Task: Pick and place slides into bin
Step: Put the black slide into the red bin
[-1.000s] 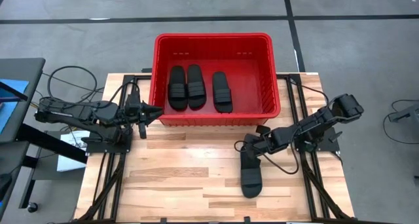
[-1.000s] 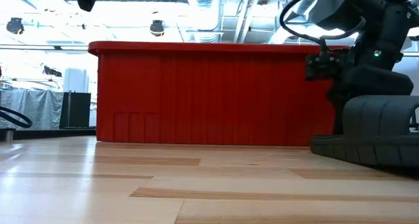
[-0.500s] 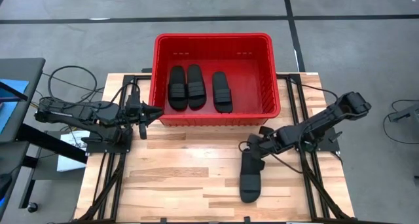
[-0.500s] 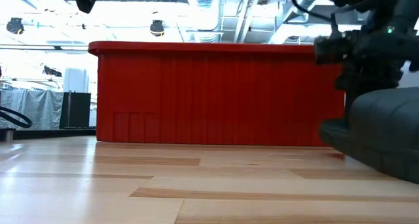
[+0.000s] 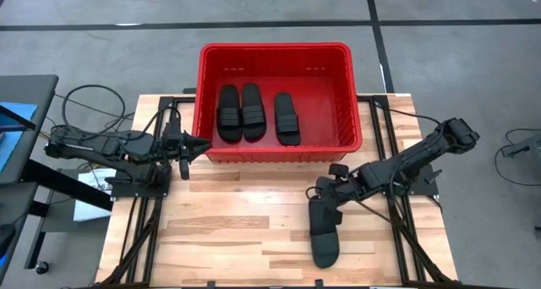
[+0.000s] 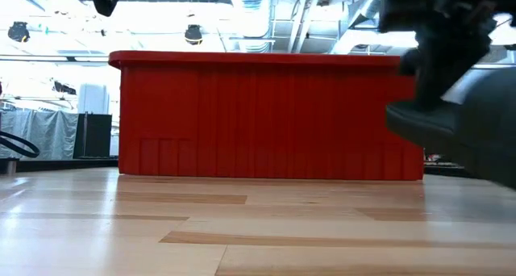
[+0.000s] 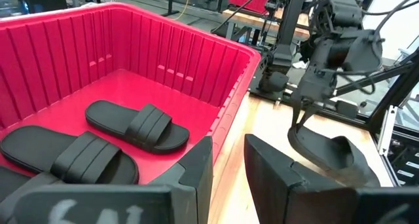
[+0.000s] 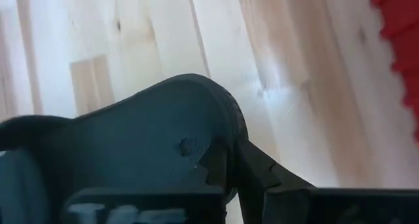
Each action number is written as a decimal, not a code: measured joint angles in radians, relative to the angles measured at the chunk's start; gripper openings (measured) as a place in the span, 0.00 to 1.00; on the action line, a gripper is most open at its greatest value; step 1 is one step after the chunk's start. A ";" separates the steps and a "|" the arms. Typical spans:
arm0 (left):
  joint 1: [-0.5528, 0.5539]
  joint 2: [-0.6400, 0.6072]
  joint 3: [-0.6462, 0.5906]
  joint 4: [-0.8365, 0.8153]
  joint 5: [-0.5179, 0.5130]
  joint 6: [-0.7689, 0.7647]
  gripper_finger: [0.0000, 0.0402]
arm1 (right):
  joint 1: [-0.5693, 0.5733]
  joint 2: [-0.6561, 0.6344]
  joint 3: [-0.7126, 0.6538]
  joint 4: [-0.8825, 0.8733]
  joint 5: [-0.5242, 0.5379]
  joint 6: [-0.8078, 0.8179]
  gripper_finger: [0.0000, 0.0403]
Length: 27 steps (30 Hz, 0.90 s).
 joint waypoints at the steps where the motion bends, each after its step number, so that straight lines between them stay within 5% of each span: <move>1: 0.000 0.000 0.000 0.000 0.000 -0.003 0.19 | -0.006 0.000 0.016 -0.013 0.002 -0.016 0.00; 27: 0.000 0.006 0.000 -0.001 0.000 -0.041 0.19 | -0.174 -0.002 0.740 -0.388 0.216 -0.581 0.00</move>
